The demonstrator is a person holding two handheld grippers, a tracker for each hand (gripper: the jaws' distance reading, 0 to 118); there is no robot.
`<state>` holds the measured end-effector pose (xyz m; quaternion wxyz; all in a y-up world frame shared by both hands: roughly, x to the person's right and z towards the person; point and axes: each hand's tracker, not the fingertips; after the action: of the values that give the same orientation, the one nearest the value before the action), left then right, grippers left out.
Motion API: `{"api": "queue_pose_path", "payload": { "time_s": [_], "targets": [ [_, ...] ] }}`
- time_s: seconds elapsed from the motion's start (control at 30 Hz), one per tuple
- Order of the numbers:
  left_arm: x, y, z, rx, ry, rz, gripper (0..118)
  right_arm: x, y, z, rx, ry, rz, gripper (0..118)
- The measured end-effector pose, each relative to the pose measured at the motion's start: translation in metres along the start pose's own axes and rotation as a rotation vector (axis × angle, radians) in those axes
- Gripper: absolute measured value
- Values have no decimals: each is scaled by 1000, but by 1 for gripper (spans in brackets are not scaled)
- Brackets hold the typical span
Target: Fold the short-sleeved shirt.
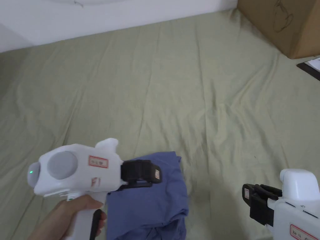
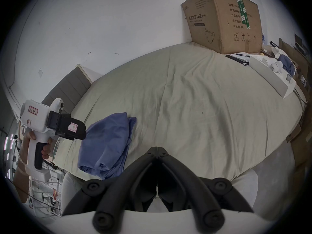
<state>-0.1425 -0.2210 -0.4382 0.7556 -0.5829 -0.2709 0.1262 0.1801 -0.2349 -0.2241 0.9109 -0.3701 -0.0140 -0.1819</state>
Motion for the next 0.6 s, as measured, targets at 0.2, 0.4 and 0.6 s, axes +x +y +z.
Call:
{"api": "queue_pose_path", "payload": {
  "time_s": [0.2, 0.4, 0.6],
  "targets": [
    [-26, -4, -24, 66, 28, 82, 8, -7, -1, -7, -27, 15, 18, 0],
    [-3, -23, -72, -10, -135, 5, 8, -8, -1, -9, -43, 19, 27, 0],
    [18, -50, -104, -141, -181, -23, 2, -5, -2, -9, -58, 10, 28, 0]
  ]
}}
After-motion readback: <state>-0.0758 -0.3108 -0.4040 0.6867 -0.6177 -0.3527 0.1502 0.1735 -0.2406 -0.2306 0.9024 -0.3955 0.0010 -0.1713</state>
